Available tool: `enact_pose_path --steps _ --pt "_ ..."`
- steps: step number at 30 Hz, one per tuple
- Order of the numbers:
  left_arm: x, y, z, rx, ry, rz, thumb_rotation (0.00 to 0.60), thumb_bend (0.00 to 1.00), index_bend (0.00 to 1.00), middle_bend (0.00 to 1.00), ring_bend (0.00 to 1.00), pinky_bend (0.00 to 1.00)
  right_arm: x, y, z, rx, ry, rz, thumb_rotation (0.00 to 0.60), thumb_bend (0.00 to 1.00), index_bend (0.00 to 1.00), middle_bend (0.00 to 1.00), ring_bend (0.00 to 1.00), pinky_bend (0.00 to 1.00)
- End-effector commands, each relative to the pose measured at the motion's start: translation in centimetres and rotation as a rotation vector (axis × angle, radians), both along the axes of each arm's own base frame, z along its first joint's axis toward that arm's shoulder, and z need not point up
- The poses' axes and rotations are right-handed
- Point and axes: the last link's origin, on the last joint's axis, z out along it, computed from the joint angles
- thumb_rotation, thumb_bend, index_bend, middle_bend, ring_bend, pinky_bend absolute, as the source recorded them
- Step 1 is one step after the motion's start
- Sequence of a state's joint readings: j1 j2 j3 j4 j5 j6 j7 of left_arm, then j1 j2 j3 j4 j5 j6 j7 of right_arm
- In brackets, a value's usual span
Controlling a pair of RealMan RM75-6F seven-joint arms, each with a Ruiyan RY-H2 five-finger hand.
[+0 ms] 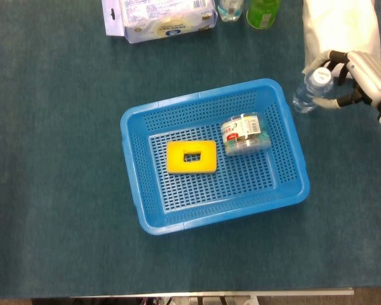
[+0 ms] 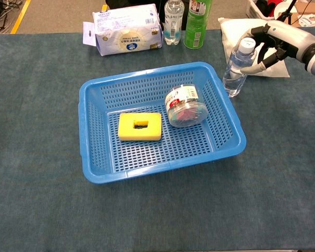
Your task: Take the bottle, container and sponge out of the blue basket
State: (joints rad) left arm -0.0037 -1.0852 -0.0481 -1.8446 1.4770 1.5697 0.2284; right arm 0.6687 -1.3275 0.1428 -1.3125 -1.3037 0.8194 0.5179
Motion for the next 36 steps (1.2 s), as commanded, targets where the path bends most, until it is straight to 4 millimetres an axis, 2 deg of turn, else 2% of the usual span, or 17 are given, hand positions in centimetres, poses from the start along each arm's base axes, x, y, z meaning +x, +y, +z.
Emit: enact_pose_path --steps 1,8,14,22,26,31,36 --pt "0.0 0.1 -0.1 -0.004 0.000 -0.002 0.600 0.39 0.37 0.29 0.17 0.17 -0.1 0.1 0.1 -0.001 -0.002 -0.003 0.600 0.19 0.39 0.37 0.34 0.47" --pt "0.0 0.3 -0.3 -0.012 -0.001 -0.008 0.600 0.39 0.37 0.29 0.17 0.17 -0.8 0.5 0.7 0.004 0.008 -0.012 0.600 0.17 0.16 0.27 0.24 0.38" --pt "0.4 0.4 -0.5 -0.018 -0.004 -0.020 0.600 0.39 0.37 0.29 0.17 0.17 -0.4 1.1 2.2 -0.002 -0.012 0.011 0.600 0.17 0.09 0.21 0.21 0.36" --pt "0.6 0.0 -0.2 -0.006 0.002 -0.013 0.600 0.39 0.37 0.29 0.17 0.17 4.0 3.3 7.4 -0.011 -0.008 0.183 0.600 0.16 0.09 0.26 0.21 0.36" --pt "0.7 -0.1 -0.4 -0.014 0.001 -0.016 0.600 0.39 0.37 0.29 0.17 0.17 6.5 4.6 9.2 -0.016 0.000 0.262 0.600 0.16 0.12 0.26 0.21 0.36" --pt "0.8 0.0 -0.5 -0.020 -0.004 -0.023 0.600 0.39 0.37 0.29 0.17 0.17 9.3 5.9 9.8 0.014 0.011 0.326 0.600 0.11 0.14 0.27 0.21 0.36" --pt "0.7 -0.1 -0.7 -0.027 -0.008 -0.025 0.600 0.39 0.37 0.29 0.17 0.17 11.3 6.4 8.6 0.059 0.060 0.366 0.600 0.04 0.14 0.27 0.21 0.36"
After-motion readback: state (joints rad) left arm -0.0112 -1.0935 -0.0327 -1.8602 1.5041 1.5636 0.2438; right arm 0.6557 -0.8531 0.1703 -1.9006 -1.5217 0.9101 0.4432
